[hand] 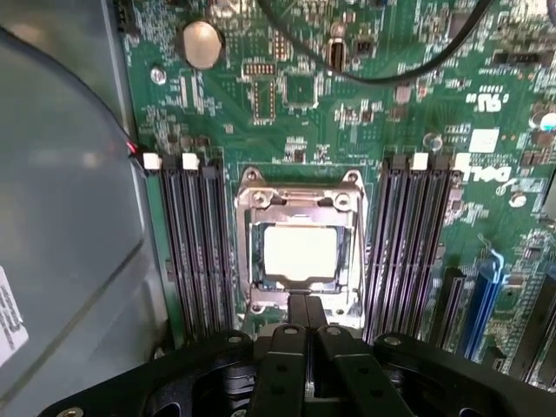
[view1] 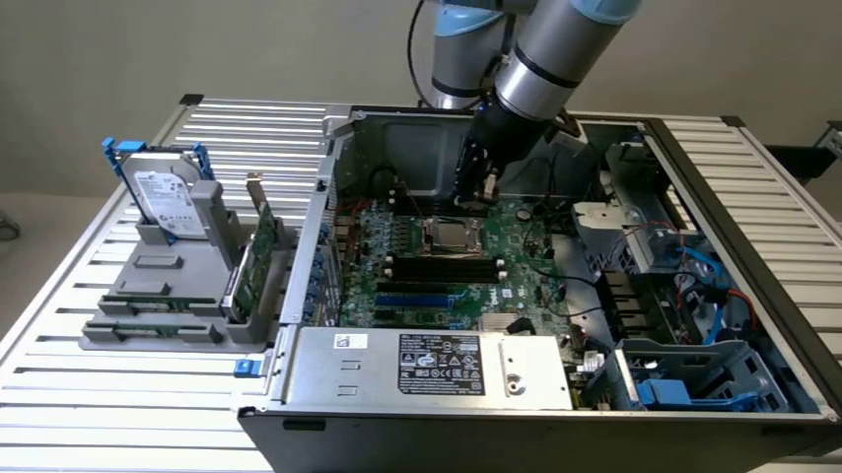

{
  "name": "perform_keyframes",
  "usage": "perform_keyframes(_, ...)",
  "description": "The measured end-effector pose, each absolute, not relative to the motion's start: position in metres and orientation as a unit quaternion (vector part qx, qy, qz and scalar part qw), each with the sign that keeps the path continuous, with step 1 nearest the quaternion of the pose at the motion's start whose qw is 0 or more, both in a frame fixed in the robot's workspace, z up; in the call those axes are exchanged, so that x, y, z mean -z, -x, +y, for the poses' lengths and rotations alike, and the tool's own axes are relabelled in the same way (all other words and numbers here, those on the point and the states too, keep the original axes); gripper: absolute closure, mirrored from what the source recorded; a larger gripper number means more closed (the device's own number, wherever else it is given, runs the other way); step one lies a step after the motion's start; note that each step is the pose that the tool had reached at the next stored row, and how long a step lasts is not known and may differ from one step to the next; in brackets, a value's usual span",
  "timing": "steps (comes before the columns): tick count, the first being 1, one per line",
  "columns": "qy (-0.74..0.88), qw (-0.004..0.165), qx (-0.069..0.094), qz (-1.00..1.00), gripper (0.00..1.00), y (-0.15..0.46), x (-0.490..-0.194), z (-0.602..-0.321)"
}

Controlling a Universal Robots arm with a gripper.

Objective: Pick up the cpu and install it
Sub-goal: 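Close the cpu cover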

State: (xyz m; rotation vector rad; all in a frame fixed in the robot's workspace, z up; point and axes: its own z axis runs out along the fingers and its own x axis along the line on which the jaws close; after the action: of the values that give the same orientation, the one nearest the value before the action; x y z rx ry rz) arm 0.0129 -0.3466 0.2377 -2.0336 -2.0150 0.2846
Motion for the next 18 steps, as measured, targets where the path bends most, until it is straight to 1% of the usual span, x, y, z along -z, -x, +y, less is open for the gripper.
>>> perform_keyframes(6, 0.701, 0.132, -0.098, -0.694, 0.89, 0.005, -0.228, -0.346)
perform_keyframes(18, 0.700, 0.135, -0.097, -0.694, 0.89, 0.012, -0.216, -0.346)
